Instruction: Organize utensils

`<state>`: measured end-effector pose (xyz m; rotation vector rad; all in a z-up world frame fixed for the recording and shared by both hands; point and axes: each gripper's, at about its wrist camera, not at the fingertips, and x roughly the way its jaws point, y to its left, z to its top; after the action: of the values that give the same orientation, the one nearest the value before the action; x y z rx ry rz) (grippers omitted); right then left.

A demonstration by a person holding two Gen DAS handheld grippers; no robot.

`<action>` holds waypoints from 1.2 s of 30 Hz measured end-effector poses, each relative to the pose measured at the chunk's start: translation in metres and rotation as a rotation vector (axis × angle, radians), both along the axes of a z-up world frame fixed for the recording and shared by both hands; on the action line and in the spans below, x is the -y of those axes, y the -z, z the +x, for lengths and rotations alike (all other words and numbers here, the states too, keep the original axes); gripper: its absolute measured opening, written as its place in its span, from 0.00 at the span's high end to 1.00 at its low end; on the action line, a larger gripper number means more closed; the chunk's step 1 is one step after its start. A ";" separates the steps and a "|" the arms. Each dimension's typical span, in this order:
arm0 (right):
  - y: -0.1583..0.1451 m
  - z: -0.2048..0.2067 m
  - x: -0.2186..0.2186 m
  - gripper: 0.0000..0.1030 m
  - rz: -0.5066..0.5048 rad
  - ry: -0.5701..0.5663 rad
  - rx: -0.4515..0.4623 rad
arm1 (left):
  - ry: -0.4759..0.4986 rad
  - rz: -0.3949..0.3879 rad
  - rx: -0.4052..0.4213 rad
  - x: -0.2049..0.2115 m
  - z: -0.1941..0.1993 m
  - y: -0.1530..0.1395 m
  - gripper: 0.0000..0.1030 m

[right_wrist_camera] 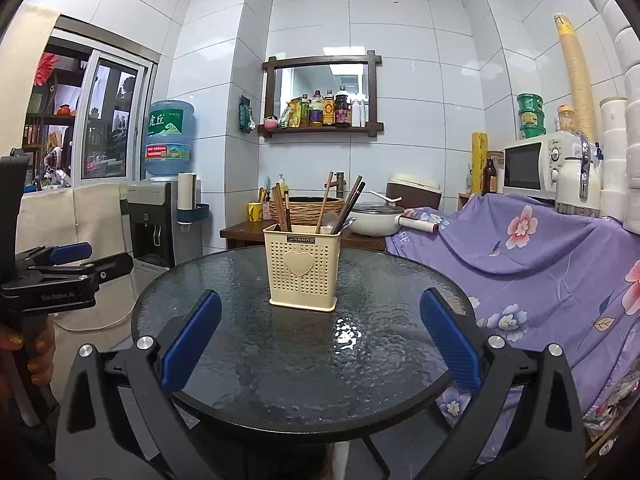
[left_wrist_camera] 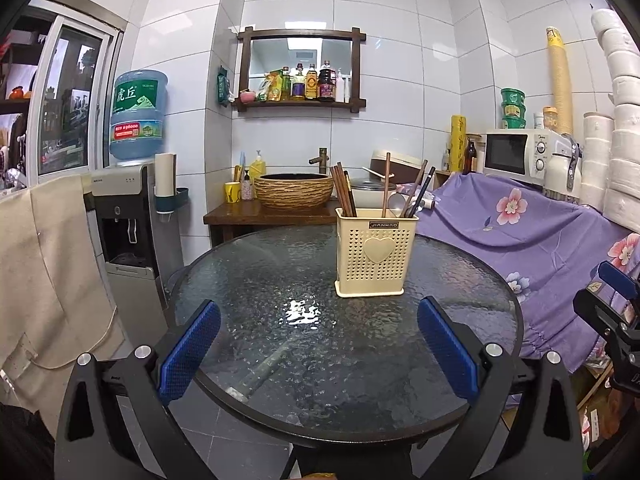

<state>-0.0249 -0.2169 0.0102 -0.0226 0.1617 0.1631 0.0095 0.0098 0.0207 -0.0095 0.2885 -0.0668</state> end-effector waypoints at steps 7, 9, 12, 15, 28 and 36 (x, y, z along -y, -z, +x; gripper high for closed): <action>0.001 0.002 0.001 0.05 0.005 0.001 -0.007 | 0.013 0.009 -0.009 0.000 0.001 0.000 0.06; 0.002 0.002 0.000 0.05 0.006 -0.001 -0.008 | 0.013 0.007 -0.010 0.000 0.001 0.001 0.06; 0.002 0.002 0.000 0.05 0.005 -0.002 -0.008 | 0.016 0.005 -0.015 0.000 0.002 0.001 0.06; 0.002 0.002 0.001 0.05 0.005 -0.001 -0.006 | 0.014 0.005 -0.011 0.001 0.003 0.000 0.06; 0.001 0.002 0.000 0.05 0.007 0.000 -0.006 | 0.014 0.001 -0.011 0.002 0.003 -0.001 0.06; 0.002 0.003 -0.001 0.05 0.006 -0.002 -0.009 | 0.015 0.000 -0.013 0.003 0.003 -0.001 0.06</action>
<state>-0.0221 -0.2161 0.0081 -0.0158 0.1698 0.1661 0.0124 0.0068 0.0215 -0.0078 0.3017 -0.0816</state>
